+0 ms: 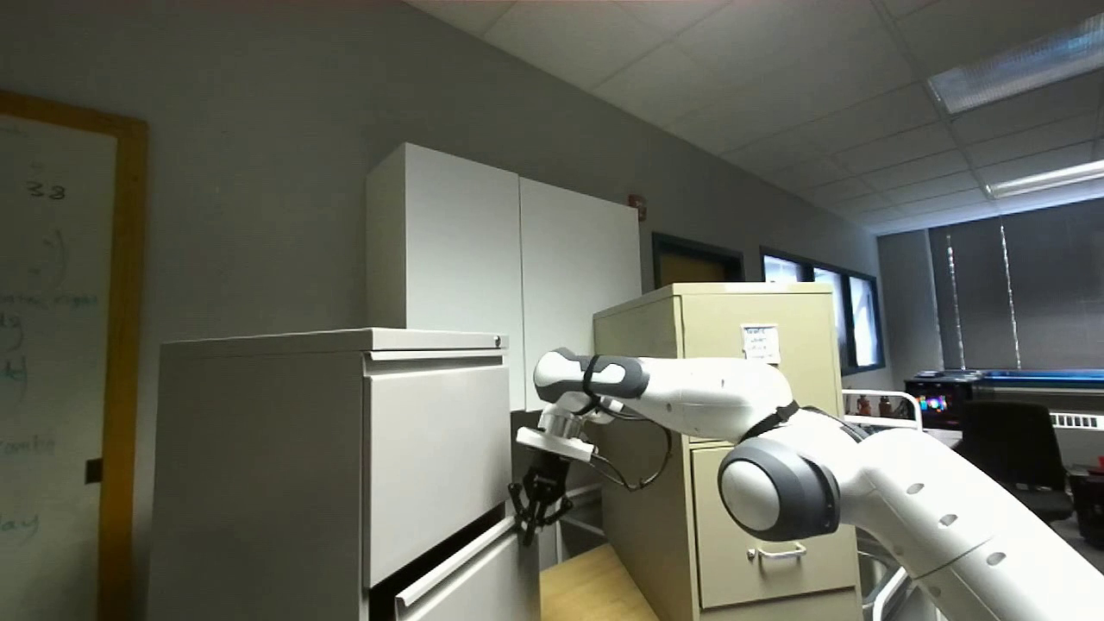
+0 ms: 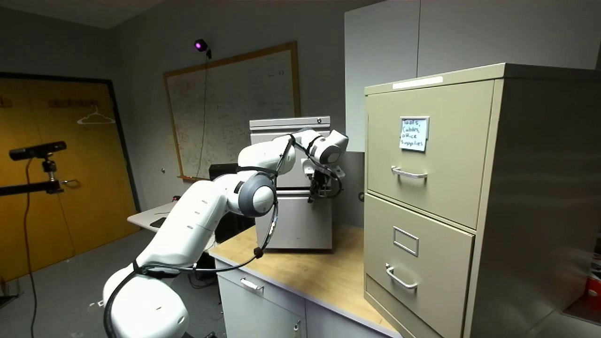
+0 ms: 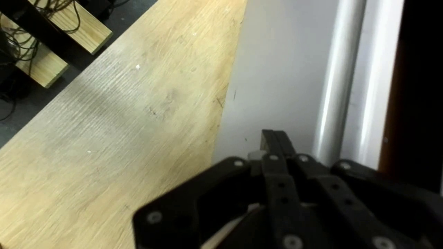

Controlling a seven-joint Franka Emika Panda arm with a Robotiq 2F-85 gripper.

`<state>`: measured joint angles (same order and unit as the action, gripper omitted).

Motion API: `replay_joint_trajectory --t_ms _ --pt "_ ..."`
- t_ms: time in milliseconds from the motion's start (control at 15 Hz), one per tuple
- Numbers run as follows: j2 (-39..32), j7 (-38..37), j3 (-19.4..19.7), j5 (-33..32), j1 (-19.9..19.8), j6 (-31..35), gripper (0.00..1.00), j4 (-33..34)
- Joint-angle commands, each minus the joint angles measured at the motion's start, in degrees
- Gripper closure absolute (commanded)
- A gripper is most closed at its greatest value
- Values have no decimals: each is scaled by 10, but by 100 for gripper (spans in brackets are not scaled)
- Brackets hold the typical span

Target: Close the drawer on the left filing cabinet

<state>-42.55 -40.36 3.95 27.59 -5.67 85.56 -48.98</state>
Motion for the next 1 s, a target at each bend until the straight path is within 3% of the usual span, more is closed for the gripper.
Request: replay_joint_trajectory --t_ms 0,467,933 --pt "14 -75 11 6 25 67 100 -40" --pt "-3 -212 5 34 40 168 100 -46" --pt "5 -197 3 35 36 190 100 -72"
